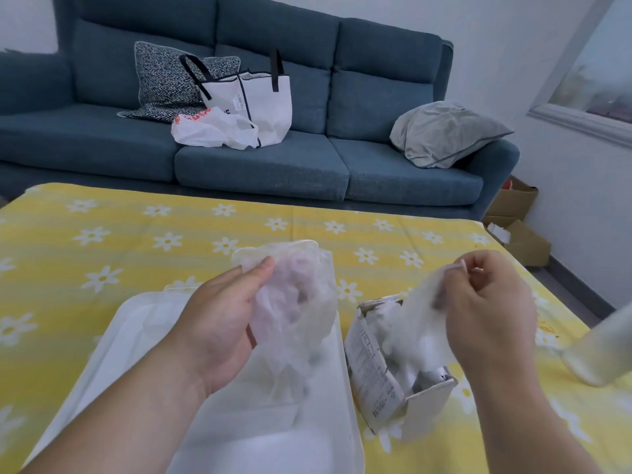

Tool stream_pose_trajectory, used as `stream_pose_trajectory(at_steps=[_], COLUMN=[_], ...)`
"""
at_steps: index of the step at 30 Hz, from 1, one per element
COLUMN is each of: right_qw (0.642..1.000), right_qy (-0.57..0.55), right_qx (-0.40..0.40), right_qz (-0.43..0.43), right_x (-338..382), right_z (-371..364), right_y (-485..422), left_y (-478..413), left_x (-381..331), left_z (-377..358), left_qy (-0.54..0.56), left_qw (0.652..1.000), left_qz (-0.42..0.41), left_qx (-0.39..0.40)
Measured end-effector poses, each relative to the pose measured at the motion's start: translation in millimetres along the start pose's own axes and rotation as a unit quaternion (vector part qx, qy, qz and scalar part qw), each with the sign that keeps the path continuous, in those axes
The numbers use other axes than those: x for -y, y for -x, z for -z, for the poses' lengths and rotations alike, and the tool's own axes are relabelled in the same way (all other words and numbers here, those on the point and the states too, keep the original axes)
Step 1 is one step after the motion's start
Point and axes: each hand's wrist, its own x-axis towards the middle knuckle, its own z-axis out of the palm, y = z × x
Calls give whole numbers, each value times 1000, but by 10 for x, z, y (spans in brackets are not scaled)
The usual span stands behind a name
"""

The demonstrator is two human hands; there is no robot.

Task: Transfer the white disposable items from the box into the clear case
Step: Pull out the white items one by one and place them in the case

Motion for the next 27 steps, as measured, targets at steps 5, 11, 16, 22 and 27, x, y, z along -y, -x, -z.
stream_pose_trajectory(at_steps=[5, 11, 16, 22, 27], right_qw=[996, 956, 881, 823, 885], right_qy=[-62, -262, -321, -368, -319], right_qx=[-47, 111, 320, 422, 327], right_qz=[42, -67, -131, -99, -85], right_x=[126, 208, 294, 333, 314], right_z=[80, 104, -13, -101, -184], right_y=[32, 81, 233, 295, 272], left_y=[56, 84, 132, 165, 124], left_x=[-8, 14, 46, 54, 62], left_z=[-59, -91, -155, -144, -110], left_qy=[-24, -52, -90, -125, -179], left_qw=[1000, 998, 995, 975, 959], left_qz=[-1, -8, -32, -32, -43], left_qx=[-11, -28, 1, 183, 214])
